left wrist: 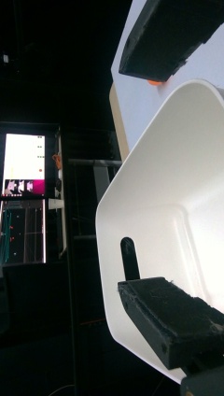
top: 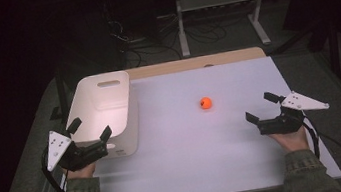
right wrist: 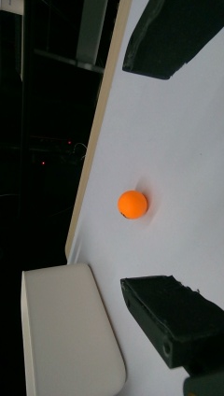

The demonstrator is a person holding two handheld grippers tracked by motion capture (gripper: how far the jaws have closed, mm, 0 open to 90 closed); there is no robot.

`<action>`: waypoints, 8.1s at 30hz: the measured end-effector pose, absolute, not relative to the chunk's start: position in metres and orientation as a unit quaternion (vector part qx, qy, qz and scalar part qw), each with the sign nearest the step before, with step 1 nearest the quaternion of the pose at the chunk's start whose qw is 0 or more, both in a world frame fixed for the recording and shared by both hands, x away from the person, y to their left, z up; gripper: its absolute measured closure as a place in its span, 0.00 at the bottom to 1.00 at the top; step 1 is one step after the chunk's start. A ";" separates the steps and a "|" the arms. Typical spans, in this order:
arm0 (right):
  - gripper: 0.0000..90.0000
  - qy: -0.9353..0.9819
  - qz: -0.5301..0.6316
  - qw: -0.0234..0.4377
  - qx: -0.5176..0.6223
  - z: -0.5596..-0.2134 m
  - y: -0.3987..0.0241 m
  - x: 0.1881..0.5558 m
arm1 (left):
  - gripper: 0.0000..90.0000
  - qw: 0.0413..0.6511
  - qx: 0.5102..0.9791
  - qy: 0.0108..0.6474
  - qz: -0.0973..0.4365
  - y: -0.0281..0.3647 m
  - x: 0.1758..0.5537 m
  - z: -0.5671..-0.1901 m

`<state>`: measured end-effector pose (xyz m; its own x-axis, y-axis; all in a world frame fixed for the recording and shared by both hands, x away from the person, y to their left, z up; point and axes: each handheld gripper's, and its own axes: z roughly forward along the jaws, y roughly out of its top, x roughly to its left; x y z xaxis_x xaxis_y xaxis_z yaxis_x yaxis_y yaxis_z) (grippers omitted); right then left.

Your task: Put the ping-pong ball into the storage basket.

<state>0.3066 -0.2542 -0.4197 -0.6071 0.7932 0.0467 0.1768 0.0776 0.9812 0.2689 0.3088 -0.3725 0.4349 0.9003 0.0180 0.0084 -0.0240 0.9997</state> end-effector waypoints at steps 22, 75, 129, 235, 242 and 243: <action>0.00 0.682 0.582 0.265 0.355 -0.419 -0.255 0.303 | 0.00 0.566 0.630 0.382 0.371 0.300 0.271 -0.373; 0.00 0.683 0.580 0.271 0.352 -0.418 -0.253 0.299 | 0.00 0.520 0.710 0.335 0.337 0.279 0.297 -0.316; 0.00 0.686 0.582 0.266 0.346 -0.418 -0.252 0.299 | 0.00 0.477 0.795 0.255 0.275 0.224 0.356 -0.262; 0.00 0.687 0.598 0.237 0.338 -0.420 -0.251 0.301 | 0.00 0.341 0.917 0.131 0.160 0.078 0.467 -0.289; 0.00 0.689 0.599 0.234 0.334 -0.421 -0.249 0.303 | 0.00 0.335 0.920 0.134 0.155 0.072 0.474 -0.298; 0.00 0.689 0.599 0.234 0.334 -0.421 -0.249 0.303 | 0.00 0.334 0.920 0.134 0.154 0.071 0.475 -0.299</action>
